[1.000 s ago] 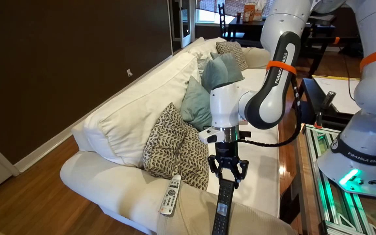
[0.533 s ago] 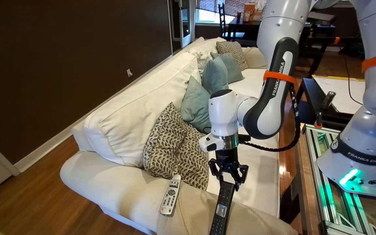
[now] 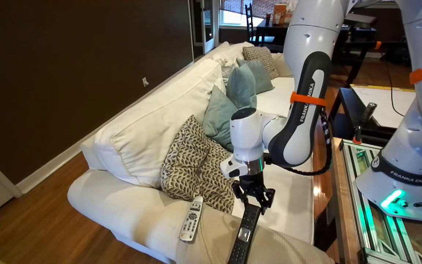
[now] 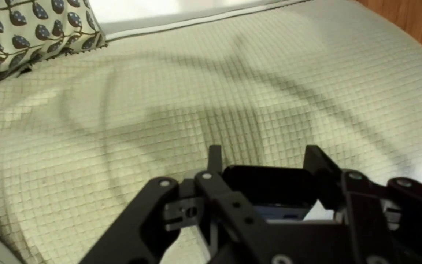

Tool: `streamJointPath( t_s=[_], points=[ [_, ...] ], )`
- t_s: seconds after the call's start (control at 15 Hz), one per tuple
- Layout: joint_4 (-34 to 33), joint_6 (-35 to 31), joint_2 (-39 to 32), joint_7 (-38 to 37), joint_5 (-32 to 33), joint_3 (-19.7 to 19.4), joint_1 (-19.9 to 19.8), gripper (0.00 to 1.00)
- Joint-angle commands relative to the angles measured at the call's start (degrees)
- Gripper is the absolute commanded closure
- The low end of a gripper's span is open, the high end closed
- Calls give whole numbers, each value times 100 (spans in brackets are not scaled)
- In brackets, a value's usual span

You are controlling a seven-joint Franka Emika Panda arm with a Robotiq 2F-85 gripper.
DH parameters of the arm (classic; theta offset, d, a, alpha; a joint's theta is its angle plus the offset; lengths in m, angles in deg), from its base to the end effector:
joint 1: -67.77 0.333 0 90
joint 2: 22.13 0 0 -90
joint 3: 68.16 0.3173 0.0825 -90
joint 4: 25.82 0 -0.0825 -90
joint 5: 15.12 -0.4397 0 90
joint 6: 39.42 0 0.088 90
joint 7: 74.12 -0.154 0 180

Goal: Put the black remote upright

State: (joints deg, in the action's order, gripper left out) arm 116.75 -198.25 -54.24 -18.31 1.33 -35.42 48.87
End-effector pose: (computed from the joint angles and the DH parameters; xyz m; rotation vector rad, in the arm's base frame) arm 0.4060 0.1775 0.0034 -2.1598 -1.9109 0.0902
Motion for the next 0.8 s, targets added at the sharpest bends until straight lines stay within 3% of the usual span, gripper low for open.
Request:
streamJointPath(
  t_s=[0.0,0.47,0.73],
  points=[
    [-142,-115,93,46,-166,-644,768,67],
    [-392,-125,-26,-138,-22,-1362,1677,67],
    [-460,-84,-84,-148,-7,-1555,1929,67]
  ],
)
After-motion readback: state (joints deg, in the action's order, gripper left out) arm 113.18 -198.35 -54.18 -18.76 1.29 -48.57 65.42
